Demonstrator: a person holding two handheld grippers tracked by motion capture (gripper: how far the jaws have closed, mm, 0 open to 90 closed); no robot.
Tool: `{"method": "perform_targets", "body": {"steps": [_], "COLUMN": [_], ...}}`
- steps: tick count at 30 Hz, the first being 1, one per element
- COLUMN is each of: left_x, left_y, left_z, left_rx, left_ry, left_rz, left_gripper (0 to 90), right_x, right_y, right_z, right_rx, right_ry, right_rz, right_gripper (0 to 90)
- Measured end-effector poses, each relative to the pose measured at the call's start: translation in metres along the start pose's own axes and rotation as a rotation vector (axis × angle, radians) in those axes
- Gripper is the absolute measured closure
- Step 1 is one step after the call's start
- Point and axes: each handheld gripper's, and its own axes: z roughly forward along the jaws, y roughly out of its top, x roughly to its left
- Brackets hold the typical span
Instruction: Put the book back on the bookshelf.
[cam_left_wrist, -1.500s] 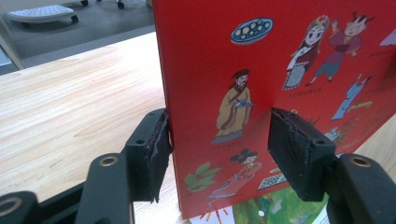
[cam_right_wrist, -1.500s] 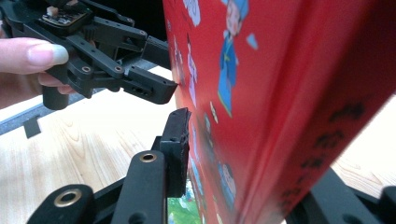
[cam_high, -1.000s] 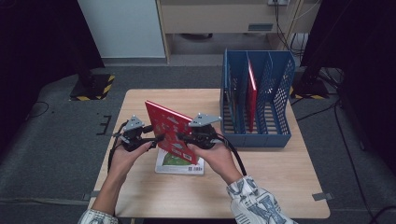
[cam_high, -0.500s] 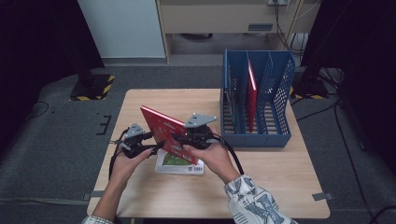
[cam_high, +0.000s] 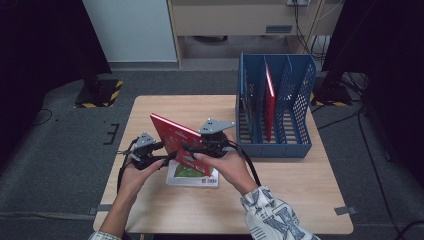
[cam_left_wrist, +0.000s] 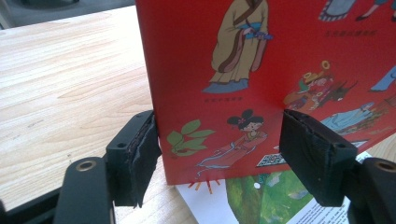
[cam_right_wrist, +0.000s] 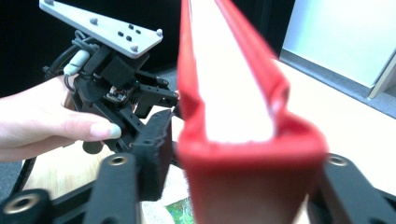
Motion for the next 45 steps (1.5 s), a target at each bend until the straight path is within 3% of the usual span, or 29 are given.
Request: {"method": "perform_targets", "body": {"steps": [6,18,35,45], "left_x": [0.000,0.001,0.002,0.007], "left_y": [0.000,0.002,0.002,-0.009], "left_z": [0.000,0.000,0.001,-0.001], "left_rx": [0.001,0.007,0.001,0.008], "left_ry": [0.000,-0.006,-0.014,0.005], "left_rz": [-0.001,-0.006,-0.020,-0.039], "left_gripper": [28.6,28.6,28.5,22.8], "right_x": [-0.001,0.002,-0.001,-0.002], "right_y": [0.007,0.015,0.013,0.014], "right_z": [-0.003,0.001,0.005,0.004], "right_rx": [-0.014,-0.036,-0.048,-0.047], "right_ry": [0.001,0.009,0.008,-0.007], "right_rz": [-0.005,-0.016,-0.014,-0.022], "right_gripper": [58.3,72.2,76.6,78.7]}}
